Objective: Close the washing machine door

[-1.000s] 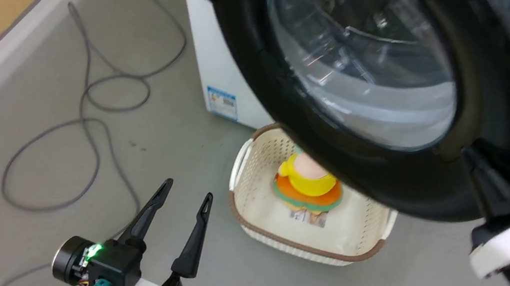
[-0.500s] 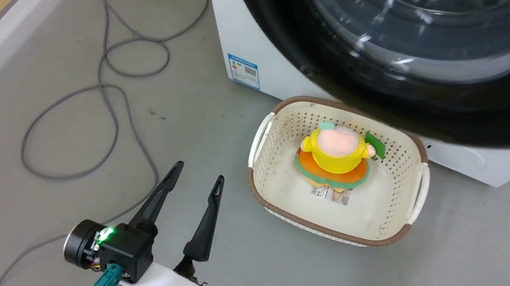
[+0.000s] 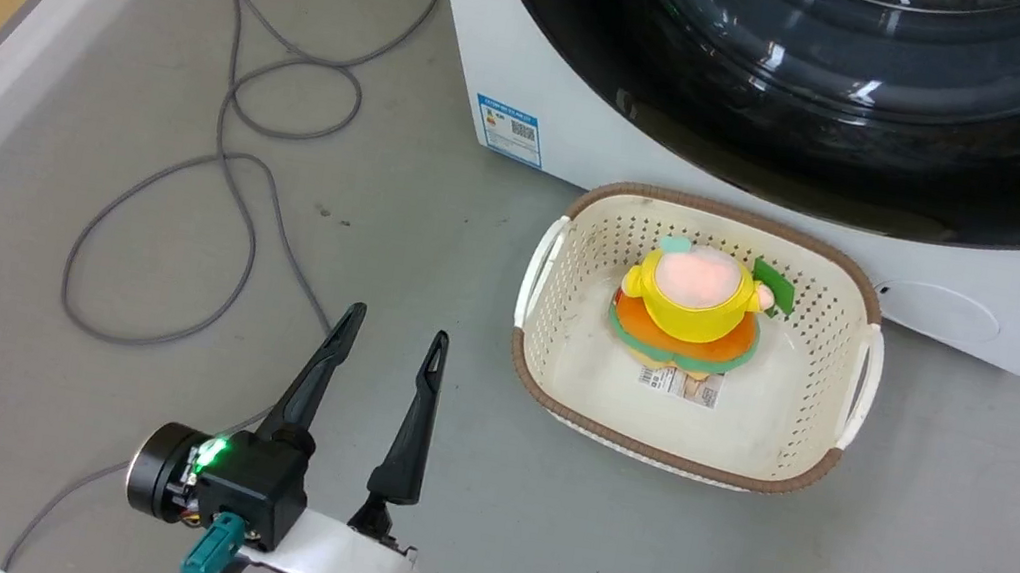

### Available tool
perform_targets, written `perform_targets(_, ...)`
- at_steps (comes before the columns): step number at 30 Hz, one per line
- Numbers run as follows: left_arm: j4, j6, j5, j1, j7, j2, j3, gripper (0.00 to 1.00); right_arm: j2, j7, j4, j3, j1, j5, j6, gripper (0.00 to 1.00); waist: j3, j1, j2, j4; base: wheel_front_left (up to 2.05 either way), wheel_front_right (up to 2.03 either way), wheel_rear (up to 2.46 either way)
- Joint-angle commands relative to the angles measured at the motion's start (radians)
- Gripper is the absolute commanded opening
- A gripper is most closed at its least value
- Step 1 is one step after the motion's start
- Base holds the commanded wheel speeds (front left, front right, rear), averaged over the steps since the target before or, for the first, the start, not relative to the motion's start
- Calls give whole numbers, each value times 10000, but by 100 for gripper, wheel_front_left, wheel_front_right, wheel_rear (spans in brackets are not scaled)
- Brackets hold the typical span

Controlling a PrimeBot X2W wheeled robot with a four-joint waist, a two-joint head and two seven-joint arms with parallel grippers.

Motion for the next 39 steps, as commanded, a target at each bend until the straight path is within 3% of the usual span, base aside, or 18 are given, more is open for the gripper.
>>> perform_targets(1,27,38,29,-30,-43,-6,-4,100,-126,-198,204,-73,-298,142,-107,0,-97,-1,0,-61,0,0,0)
perform_targets(8,133,-41,110,102,-43,-6,120,100,56,-688,78,530,212,501,-107,0,-740,-1,0,-383,0,0,0)
perform_targets(14,296,-212,134,480,-43,0,419,100,66,-1274,-1069,1582,1634,478,-107,0,-1773,-1,0,-909,0,0,0)
perform_targets(22,485,-389,93,1033,-43,60,834,100,286,-1511,-2540,1640,3448,10,-107,0,-2823,-1,0,-1702,0,0,0)
perform_targets(25,551,-407,104,1209,-43,91,997,100,475,-1521,-3372,1050,4209,-523,-107,0,-3095,-1,0,-2001,0,0,0)
perform_targets(30,685,-424,59,1426,-43,94,1250,100,1241,-1525,-4834,-809,6000,-1888,-107,0,-3452,-1,0,-2337,0,0,0)
perform_targets(35,785,-433,-20,1624,-44,78,1377,100,2573,-1526,-6358,-2701,7950,-3201,-107,0,-3614,-1,0,-2534,0,0,0)
perform_targets(39,834,-390,-23,1741,-44,61,1411,100,3469,-1526,-7216,-3375,9143,-4344,-107,0,-3695,-1,0,-2619,0,0,0)
